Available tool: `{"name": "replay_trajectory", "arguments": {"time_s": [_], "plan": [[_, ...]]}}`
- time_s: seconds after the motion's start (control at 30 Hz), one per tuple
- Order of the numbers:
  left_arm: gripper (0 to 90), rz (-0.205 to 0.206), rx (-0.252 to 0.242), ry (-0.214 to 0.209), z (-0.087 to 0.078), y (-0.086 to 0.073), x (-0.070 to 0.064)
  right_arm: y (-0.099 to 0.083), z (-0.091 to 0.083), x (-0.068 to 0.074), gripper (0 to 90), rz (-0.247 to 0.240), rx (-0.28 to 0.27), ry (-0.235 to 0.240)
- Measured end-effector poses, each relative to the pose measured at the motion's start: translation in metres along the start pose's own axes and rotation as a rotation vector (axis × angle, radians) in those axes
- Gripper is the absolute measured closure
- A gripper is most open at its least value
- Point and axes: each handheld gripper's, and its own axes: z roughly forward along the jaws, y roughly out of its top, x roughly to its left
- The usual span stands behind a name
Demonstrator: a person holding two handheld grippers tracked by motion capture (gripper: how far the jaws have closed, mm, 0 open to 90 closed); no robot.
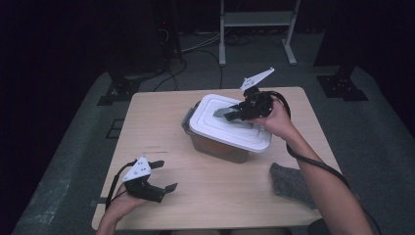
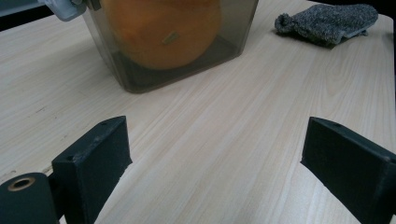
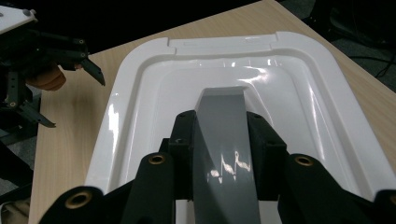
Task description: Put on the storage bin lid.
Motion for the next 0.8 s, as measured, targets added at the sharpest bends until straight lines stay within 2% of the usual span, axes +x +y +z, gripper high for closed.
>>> {"name": "replay_trajectory", "arguments": {"time_s": [0.8], "plan": [[7.1, 0.004, 0.001, -0.005, 0.000, 0.001, 0.000, 0.005, 0.035, -0.013, 65.9, 0.002, 0.043, 0.005]]}}
